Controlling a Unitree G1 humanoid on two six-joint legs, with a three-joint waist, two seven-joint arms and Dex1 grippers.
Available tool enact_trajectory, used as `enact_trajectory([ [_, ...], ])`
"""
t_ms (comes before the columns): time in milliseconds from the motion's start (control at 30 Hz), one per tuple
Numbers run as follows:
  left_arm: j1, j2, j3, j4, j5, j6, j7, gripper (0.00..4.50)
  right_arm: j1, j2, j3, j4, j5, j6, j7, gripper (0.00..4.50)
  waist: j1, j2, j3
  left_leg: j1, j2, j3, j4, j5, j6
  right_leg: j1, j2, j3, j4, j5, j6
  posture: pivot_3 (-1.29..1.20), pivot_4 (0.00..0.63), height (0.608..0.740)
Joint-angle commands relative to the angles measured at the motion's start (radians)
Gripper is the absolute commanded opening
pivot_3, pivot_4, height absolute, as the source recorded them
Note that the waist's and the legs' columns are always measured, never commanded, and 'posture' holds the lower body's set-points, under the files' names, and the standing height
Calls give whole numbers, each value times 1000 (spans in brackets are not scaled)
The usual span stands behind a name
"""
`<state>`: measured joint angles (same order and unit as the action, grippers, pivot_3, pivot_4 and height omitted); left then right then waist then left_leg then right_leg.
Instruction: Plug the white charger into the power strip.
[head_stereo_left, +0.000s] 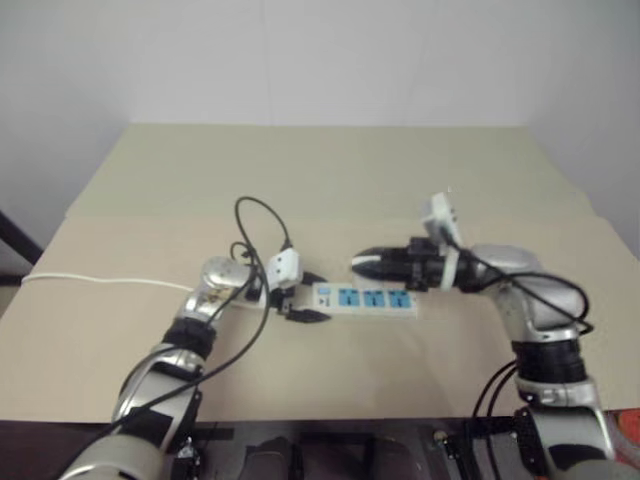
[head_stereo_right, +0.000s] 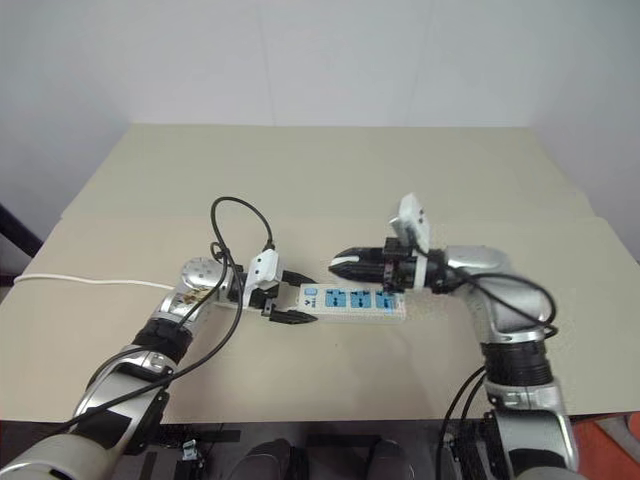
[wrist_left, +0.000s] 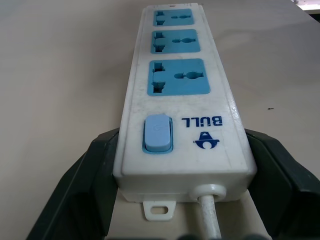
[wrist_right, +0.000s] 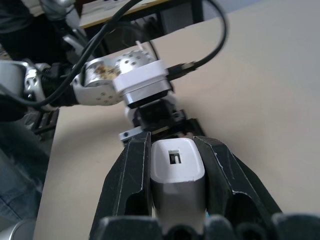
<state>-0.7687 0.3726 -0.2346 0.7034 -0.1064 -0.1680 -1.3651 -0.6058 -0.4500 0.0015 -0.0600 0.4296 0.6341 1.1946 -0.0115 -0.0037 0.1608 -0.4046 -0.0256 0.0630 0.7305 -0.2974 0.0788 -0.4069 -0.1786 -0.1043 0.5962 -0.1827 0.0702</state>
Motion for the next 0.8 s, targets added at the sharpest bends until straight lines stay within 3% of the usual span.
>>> enact_trajectory([
  [33,28,27,-7,-43,20,22,0,3281,-14,38,33,50,-15,-121,-12,1159,-3,0,0,0,0,0,0,0,0,0,0,0,0,0,0,0,150,740],
  [367,90,58,-9,-156,7,74,15,3281,-59,108,108,288,-71,-330,7,1159,-8,0,0,1,1,0,-1,0,0,0,1,0,0,0,0,0,150,740],
  [800,143,90,-8,-250,-3,124,30,3281,-115,127,125,493,-113,-468,63,1159,-25,0,0,6,2,0,-3,1,-2,3,1,1,0,0,0,0,150,740],
])
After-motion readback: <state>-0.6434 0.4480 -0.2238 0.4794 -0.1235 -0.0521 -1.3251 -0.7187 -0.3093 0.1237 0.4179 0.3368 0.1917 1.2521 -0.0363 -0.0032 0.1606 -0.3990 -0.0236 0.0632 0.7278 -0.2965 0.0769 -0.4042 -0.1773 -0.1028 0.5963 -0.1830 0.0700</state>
